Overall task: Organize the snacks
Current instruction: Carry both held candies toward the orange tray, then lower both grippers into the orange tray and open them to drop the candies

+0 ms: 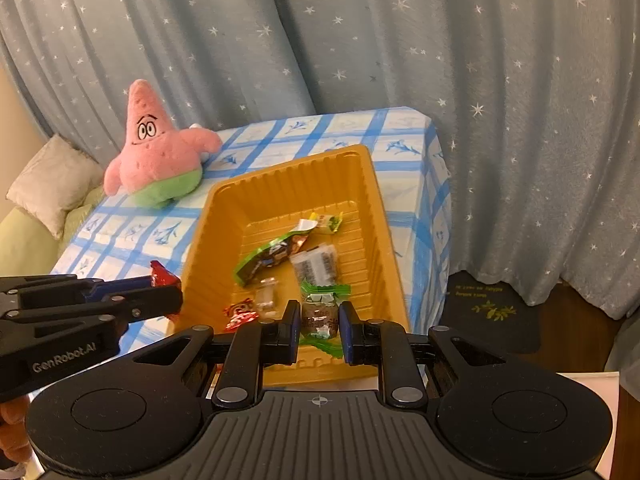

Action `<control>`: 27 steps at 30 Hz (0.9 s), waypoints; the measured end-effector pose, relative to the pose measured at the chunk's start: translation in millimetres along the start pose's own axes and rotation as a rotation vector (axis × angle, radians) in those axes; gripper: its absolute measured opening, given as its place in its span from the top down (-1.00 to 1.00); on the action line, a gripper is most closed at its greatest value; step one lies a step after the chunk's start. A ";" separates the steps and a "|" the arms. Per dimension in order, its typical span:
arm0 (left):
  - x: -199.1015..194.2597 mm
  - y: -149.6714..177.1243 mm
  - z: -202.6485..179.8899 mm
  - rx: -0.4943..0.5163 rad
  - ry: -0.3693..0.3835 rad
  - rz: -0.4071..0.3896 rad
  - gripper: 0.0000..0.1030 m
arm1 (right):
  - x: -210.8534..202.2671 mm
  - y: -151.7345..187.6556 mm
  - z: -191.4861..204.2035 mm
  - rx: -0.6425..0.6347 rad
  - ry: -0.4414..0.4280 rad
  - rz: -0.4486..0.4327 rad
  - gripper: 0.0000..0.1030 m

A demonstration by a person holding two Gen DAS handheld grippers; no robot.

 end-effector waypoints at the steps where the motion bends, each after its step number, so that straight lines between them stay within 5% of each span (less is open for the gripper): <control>1: 3.8 -0.3 -1.8 -0.002 -0.001 0.004 0.71 | 0.9 -0.8 -2.6 0.001 0.000 0.000 0.60; 27: 75.6 2.1 -15.7 -0.036 -0.015 0.116 0.67 | 25.1 -9.4 -27.7 0.024 -0.028 0.027 0.60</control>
Point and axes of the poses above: each gripper's, at about its wrist camera, not at the fingertips, and x roughly the way its jaws point, z to its left, y to its underside, the point moved 9 cm from there along x, roughly the way its jaws point, and after that the axes turned 2 degrees about -x, right-handed, at the moved point
